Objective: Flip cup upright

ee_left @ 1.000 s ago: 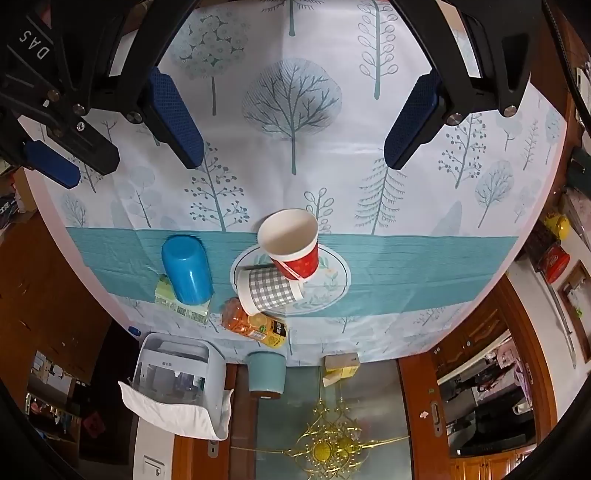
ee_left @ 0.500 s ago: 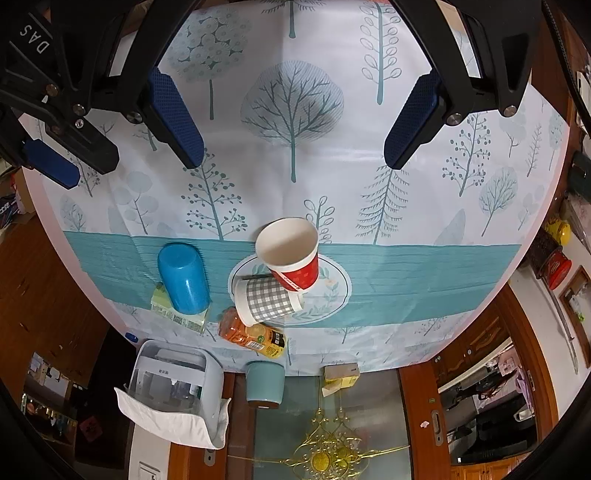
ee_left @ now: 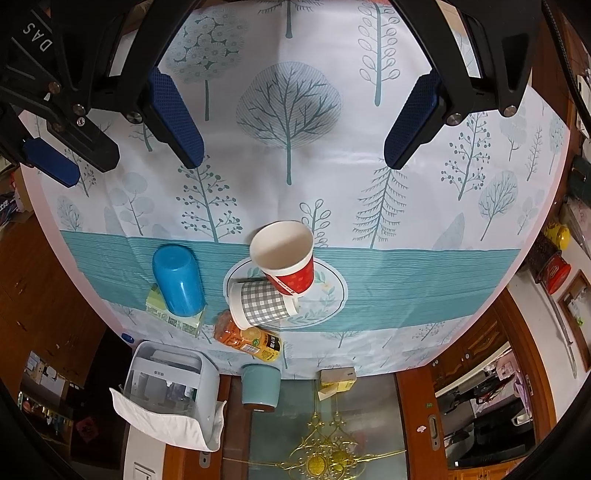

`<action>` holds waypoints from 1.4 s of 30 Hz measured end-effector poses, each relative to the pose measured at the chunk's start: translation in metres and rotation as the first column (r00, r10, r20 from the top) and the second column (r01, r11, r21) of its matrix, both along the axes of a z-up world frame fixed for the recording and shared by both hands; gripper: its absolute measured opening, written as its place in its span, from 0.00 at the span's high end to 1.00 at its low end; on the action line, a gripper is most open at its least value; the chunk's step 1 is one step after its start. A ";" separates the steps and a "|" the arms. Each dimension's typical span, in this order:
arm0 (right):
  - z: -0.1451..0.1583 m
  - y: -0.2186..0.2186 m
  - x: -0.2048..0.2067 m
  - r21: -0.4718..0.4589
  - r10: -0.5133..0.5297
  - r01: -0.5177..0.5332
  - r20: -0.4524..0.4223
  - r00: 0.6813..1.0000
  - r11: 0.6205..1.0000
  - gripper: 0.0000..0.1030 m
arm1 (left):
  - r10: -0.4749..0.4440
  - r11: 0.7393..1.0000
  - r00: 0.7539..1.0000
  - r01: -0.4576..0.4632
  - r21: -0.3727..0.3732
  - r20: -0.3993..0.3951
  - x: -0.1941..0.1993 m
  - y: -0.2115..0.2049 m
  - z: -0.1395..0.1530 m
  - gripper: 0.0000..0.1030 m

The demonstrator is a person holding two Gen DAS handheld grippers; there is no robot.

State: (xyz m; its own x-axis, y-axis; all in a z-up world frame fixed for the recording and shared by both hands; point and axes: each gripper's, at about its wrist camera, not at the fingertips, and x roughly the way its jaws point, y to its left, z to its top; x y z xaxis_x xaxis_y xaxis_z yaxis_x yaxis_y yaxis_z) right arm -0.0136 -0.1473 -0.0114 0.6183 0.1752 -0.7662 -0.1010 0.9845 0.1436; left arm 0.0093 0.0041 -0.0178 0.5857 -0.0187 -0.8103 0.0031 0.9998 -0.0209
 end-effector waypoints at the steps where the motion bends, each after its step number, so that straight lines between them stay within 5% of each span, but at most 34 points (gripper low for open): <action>1: 0.000 0.000 0.000 0.000 0.000 0.000 0.000 1.000 1.000 0.44 | 0.001 1.000 1.000 -0.001 0.001 0.001 0.000 0.000 0.000 0.06; 42: 0.007 0.001 0.033 0.010 0.044 -0.044 0.009 0.999 0.999 0.44 | 0.041 0.999 0.999 -0.041 -0.005 0.033 0.038 0.018 0.010 0.05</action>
State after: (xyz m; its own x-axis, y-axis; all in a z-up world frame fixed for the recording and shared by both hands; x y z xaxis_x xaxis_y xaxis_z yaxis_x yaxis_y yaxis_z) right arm 0.0192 -0.1461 -0.0045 0.6164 0.2103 -0.7589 -0.1453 0.9775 0.1528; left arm 0.0473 0.0225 -0.0076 0.6123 0.0027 -0.7906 -0.0374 0.9990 -0.0256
